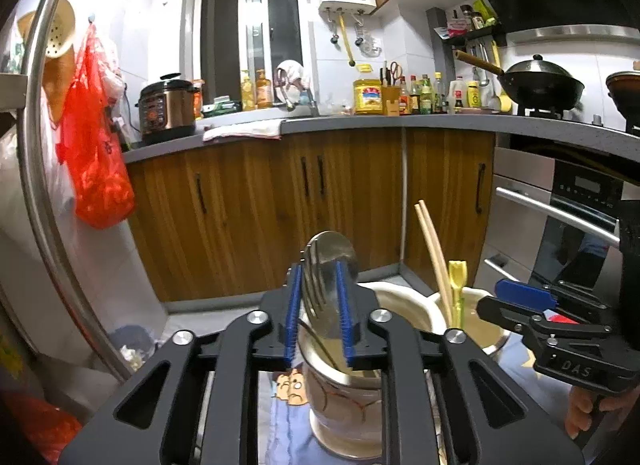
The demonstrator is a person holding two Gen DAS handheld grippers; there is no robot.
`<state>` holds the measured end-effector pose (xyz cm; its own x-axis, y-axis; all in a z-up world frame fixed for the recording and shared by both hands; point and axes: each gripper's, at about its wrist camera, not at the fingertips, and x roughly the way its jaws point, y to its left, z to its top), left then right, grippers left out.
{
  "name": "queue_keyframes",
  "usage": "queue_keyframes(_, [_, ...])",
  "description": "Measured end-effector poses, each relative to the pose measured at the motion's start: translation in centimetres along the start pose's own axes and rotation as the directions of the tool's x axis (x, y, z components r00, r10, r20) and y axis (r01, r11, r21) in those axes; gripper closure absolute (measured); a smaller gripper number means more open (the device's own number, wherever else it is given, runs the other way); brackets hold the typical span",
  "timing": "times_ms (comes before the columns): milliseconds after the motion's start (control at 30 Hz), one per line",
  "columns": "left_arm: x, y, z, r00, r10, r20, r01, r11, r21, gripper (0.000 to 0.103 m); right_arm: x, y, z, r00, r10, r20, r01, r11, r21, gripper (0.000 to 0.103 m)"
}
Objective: Organize utensils
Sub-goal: 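Open left tool dropping fork into tall section while right tool releases yellow spoon into cup, then move both tools back down to the remaining utensils on the cloth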
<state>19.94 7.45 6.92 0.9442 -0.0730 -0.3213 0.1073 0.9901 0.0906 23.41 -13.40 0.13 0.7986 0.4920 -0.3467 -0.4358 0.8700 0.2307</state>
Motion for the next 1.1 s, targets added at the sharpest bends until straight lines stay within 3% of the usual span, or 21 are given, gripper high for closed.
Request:
queue_keyframes(100, [-0.3,-0.2,0.2,1.000,0.003,0.009,-0.003,1.000,0.006,0.080,-0.2,0.1,0.3,1.000,-0.005,-0.007,0.005,1.000,-0.001,0.059])
queue_keyframes(233, [-1.2,-0.3,0.8,1.000,0.004,0.007,-0.004,1.000,0.009,0.071,-1.7,0.3,0.9,1.000,-0.009,-0.022,0.009,1.000,0.009,0.046])
queue_keyframes(400, [-3.0,-0.4,1.2,1.000,0.024,0.010,-0.024,1.000,0.016,0.064,-3.7,0.7,1.4,0.997,-0.019,-0.070,0.020,0.999,0.026,0.043])
queue_keyframes(467, [-3.9,-0.3,1.4,1.000,0.029,0.004,-0.030,0.999,0.012,0.054,-4.9,1.0,1.5,0.995,-0.025,-0.095,0.028,0.999,0.034,0.037])
queue_keyframes(667, [-7.0,-0.4,0.7,0.998,0.036,-0.051,-0.036,0.999,0.006,0.035,-7.6,2.3,0.2,0.987,-0.041,-0.157,0.048,0.998,0.040,0.030])
queue_keyframes(900, [-9.2,-1.3,-2.6,0.988,-0.015,-0.155,0.010,0.999,-0.035,0.030,-8.4,3.5,-3.3,0.970,-0.058,-0.235,0.067,0.997,0.034,0.030])
queue_keyframes(1100, [-8.2,-2.7,-6.2,0.970,-0.064,-0.233,0.049,0.996,-0.068,0.029,-7.9,2.4,-6.2,0.955,-0.094,-0.280,0.112,0.992,0.050,0.030])
